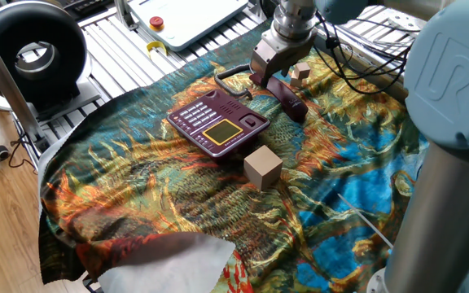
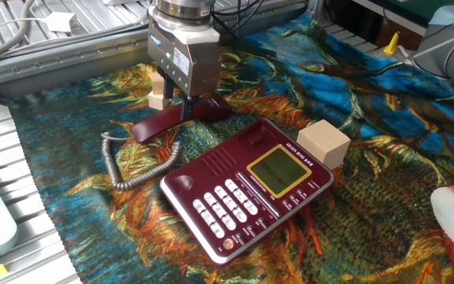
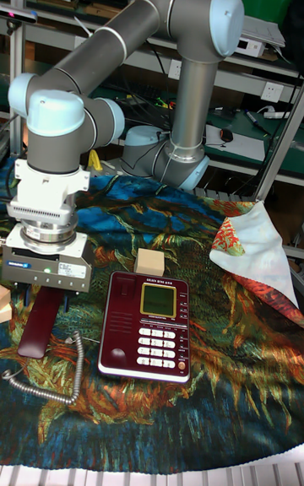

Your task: Place the handset of the telephone on the corresponding phone cradle

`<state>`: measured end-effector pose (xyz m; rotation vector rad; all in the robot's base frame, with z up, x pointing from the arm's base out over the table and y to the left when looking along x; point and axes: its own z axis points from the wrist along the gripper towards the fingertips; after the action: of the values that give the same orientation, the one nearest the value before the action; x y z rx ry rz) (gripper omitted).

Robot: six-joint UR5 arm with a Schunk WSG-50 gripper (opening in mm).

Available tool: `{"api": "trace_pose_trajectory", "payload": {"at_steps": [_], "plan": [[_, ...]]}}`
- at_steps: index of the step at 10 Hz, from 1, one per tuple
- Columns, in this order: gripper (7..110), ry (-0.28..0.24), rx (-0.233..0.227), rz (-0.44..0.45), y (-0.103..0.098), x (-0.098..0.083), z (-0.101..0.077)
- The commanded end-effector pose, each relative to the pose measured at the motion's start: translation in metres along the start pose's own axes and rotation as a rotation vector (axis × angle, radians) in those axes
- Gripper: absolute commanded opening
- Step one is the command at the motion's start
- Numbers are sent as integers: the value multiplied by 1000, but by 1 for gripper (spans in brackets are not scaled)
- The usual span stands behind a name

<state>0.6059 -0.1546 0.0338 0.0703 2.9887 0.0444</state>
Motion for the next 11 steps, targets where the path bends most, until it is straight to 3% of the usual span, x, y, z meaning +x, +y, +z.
{"api": "trace_pose_trajectory", "payload": {"at_steps": [1,11], "plan": [[66,-11,-11,7,-1,1,3],[66,-36,-3,2,-3,13,17]]}}
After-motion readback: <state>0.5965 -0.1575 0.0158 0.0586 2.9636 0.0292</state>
